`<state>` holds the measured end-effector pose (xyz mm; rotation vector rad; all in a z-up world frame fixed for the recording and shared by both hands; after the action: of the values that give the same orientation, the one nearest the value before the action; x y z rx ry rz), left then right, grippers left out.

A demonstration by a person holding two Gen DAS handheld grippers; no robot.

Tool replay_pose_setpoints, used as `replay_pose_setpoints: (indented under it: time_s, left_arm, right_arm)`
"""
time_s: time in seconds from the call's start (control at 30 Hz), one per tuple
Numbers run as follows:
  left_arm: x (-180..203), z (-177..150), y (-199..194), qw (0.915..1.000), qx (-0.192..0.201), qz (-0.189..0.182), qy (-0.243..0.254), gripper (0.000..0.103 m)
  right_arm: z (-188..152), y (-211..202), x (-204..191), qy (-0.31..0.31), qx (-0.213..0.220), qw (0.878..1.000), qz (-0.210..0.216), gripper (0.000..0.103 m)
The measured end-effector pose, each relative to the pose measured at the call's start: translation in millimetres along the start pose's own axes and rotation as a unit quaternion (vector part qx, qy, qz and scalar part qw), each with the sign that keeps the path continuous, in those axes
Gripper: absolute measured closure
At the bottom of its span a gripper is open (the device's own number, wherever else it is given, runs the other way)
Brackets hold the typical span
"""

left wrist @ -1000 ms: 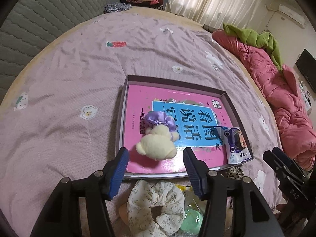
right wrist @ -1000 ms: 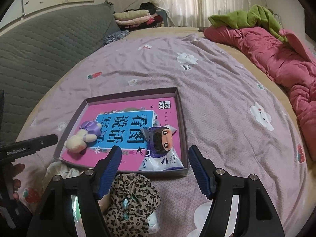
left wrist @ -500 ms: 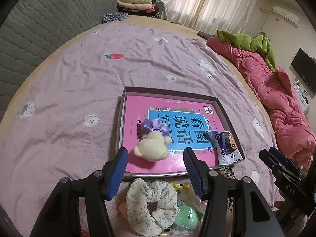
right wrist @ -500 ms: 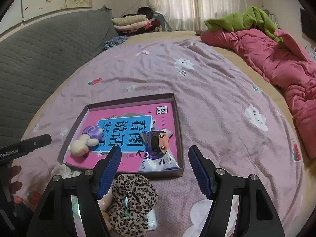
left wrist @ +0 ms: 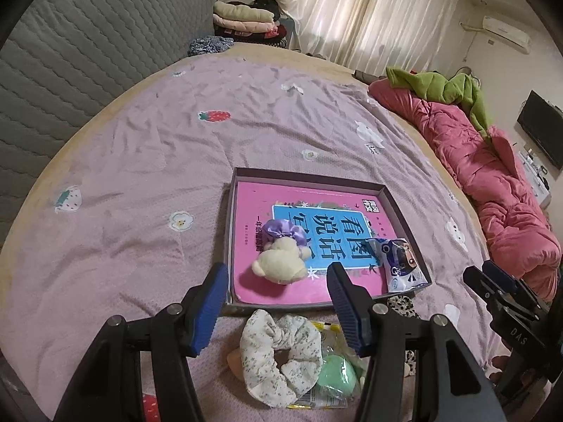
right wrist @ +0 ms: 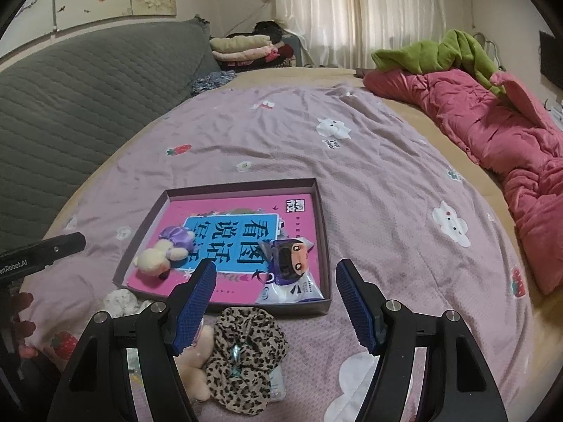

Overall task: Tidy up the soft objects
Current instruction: 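Withdraw both grippers from the box back toward the remaining pile, then grasp the floral scrunchie with the left gripper while the right gripper grasps the leopard scrunchie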

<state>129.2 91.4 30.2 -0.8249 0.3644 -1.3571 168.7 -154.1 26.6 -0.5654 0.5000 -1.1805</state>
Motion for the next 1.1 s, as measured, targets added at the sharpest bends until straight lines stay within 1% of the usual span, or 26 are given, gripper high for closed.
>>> replay_pose_setpoints:
  time_s: [0.17, 0.3, 0.5, 0.73, 1.1]
  left_arm:
    - [-2.4, -1.5, -5.5, 1.0000, 0.004, 0.000, -0.004, 0.045]
    - [-6.0, -1.2, -10.4, 0.9999, 0.003, -0.006, -0.008, 0.045]
    - [-10.5, -5.3, -14.1, 1.0000, 0.003, 0.001, -0.008, 0.045]
    - [-10.9, -18.6, -12.8, 0.9999, -0.005, 0.009, -0.004, 0.045]
    - [-7.1, -47.2, -8.7, 0.9993, -0.032, 0.010, 0.017, 0.045]
  right_arm:
    - [0.7, -10.5, -2.9, -0.017, 0.010, 1.000, -0.013, 0.031]
    - [-0.9, -16.6, -2.5, -0.017, 0.014, 1.000, -0.012, 0.031]
    - [-4.5, -19.0, -2.3, -0.015, 0.012, 1.000, -0.014, 0.031]
    - [-15.8, -23.4, -8.0, -0.023, 0.007, 1.000, -0.003, 0.030]
    - [-45.7, -25.0, -25.7, -0.043, -0.014, 0.999, 0.018, 0.030]
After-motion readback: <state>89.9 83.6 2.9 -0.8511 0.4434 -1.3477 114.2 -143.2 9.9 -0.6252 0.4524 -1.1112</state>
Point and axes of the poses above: each gripper's, at about its wrist camera, not at the fingertips, and y roughly the way its jaws point, x to its right, z to its top, the point moved 3 cm from there along y, roughly the way its jaws point, and after that the axes turned 6 degrees about x, right-handed, at the moved point
